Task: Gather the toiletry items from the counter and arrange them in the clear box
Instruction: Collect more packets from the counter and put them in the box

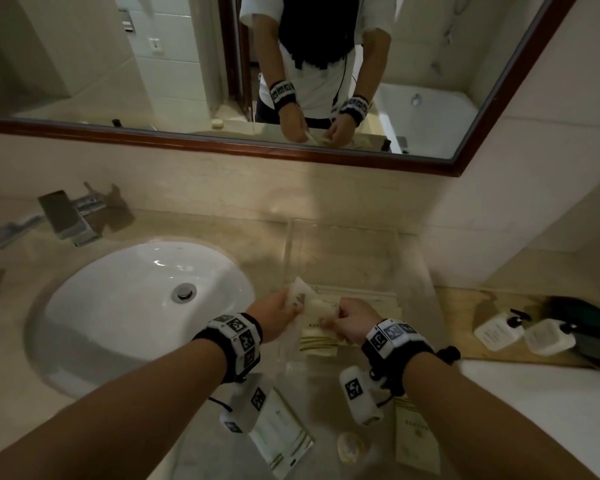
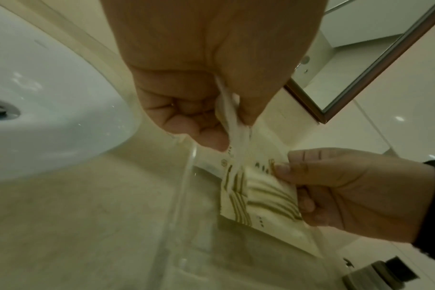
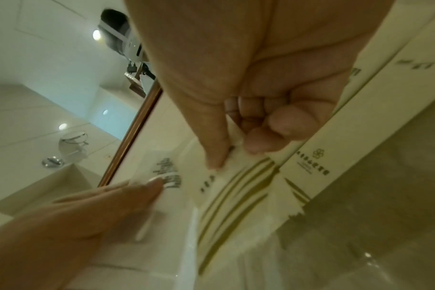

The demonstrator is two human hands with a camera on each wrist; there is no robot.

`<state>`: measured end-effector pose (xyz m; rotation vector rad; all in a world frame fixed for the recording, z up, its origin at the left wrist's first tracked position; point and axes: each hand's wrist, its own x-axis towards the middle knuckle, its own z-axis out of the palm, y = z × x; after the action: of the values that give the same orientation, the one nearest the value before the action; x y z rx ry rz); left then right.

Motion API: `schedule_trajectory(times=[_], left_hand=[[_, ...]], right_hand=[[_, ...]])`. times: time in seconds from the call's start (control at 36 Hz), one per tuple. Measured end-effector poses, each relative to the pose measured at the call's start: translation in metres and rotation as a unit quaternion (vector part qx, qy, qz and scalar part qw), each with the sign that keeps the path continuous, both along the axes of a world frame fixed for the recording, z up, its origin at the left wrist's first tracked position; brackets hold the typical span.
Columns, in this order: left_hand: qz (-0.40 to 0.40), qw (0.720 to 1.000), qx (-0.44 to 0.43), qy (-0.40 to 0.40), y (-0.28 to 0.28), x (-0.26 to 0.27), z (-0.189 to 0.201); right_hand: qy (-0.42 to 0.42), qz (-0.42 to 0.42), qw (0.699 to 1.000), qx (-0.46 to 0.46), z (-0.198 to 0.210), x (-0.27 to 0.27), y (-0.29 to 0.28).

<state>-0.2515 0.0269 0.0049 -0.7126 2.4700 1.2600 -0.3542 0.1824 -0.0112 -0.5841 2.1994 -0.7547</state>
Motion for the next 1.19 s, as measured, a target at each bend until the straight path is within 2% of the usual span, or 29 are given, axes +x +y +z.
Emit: schedule_trajectory(times=[0.17,0.25,0.44,0.56,0.64,0.69,0.75,0.81,0.89,1.0,1.08,1.19], left_hand=[[0.045,0.998,-0.035,-0.015,-0.021,0.014,-0.004],[0.041,0.998,-0.041,-0.017,-0.024,0.020,-0.008],[0.043,0.999,0.017,0.004,-0.015,0.019,-0.013],[0.033,0.997,0.063,0.017,-0.005,0.012,-0.019],[0.010,0.997,0.073,0.022,0.006,0.005,-0.025],[-0.001,0.997,0.079,0.025,0.015,-0.001,-0.030],[-0.011,0.996,0.082,0.020,0.025,-0.006,-0.033],[-0.047,0.998,0.034,0.012,0.035,-0.010,-0.034],[-0.159,0.985,-0.070,0.002,0.044,-0.012,-0.037],[-0.334,0.908,-0.252,-0.036,0.044,-0.008,-0.049],[-0.358,0.878,-0.312,-0.057,0.043,-0.002,-0.053],[-0.308,0.889,-0.337,-0.040,0.050,-0.007,-0.048]], right_hand=[[-0.060,-0.013,0.996,0.060,-0.012,0.011,-0.010],[-0.040,0.008,0.996,0.077,-0.015,0.020,-0.022],[0.021,0.004,0.992,0.125,-0.017,0.014,-0.023],[0.012,0.035,0.994,0.104,0.001,0.011,-0.009],[-0.029,0.042,0.996,0.066,0.009,0.010,-0.001],[-0.051,0.013,0.998,0.032,0.015,0.012,0.004],[-0.032,-0.018,0.999,0.019,0.017,0.011,0.011],[0.001,-0.012,0.999,0.039,0.017,0.008,0.018],[0.037,0.004,0.993,0.109,0.015,-0.001,0.028],[0.066,0.025,0.979,0.192,0.010,-0.010,0.039],[0.090,0.035,0.973,0.208,0.005,-0.015,0.047],[0.090,0.038,0.976,0.197,0.007,-0.015,0.047]])
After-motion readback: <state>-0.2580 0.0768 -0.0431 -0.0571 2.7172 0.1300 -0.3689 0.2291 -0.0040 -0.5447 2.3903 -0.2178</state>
